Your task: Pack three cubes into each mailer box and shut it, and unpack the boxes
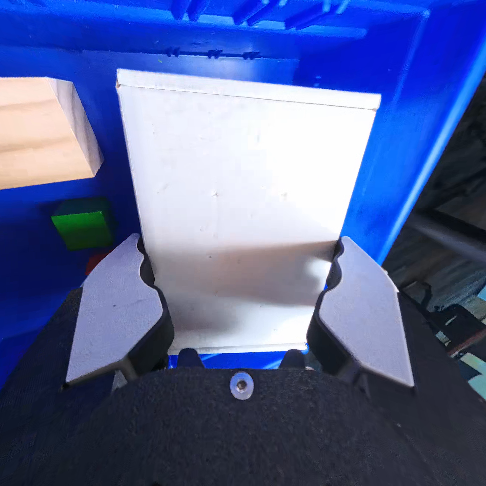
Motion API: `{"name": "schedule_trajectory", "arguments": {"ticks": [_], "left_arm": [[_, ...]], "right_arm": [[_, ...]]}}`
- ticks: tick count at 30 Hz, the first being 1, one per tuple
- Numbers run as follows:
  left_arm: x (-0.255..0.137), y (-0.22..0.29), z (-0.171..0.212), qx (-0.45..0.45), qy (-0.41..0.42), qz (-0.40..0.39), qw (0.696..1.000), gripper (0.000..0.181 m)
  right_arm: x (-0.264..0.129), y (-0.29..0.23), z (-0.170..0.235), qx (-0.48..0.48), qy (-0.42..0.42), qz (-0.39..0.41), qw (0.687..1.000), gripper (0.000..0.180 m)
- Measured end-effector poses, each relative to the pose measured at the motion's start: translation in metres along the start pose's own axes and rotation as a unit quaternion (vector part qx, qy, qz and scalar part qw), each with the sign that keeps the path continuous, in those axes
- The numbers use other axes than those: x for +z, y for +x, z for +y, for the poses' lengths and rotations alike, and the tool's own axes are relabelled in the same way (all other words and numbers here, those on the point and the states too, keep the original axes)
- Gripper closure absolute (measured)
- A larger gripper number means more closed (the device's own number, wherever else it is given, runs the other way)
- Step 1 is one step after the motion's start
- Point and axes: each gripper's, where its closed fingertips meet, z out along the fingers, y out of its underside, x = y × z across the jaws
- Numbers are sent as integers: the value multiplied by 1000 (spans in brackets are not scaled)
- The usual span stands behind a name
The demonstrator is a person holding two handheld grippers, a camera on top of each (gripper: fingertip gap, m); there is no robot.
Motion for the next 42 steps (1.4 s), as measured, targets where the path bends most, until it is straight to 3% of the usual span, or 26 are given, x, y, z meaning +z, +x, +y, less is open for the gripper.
{"name": "schedule_trajectory", "arguments": {"ticks": [8,13,20,31,33,35,39,42], "left_arm": [[3,-4,-5,-17,15,6,1000,115],[3,-3,-5,-10,14,5,1000,115],[1,4,-8,9,16,7,1000,117],[-3,4,-5,24,12,-5,1000,118],[-3,3,-5,24,13,-7,1000,118],[-2,3,-5,21,12,-5,1000,118],[0,4,-3,20,8,1,1000,118],[0,5,-4,23,8,2,1000,118]], "right_arm": [[12,1,-1,-13,9,-1,1000,54],[-19,-3,-3,-14,48,41,998,58],[-79,-36,-22,25,168,88,982,76],[-2,-9,-11,-23,-13,22,999,65],[4,-7,-10,-27,-26,7,999,65],[7,-13,-12,-39,-22,-9,999,79],[6,-14,-14,-70,-18,11,997,87],[-5,-14,-18,-38,9,20,999,80]]}}
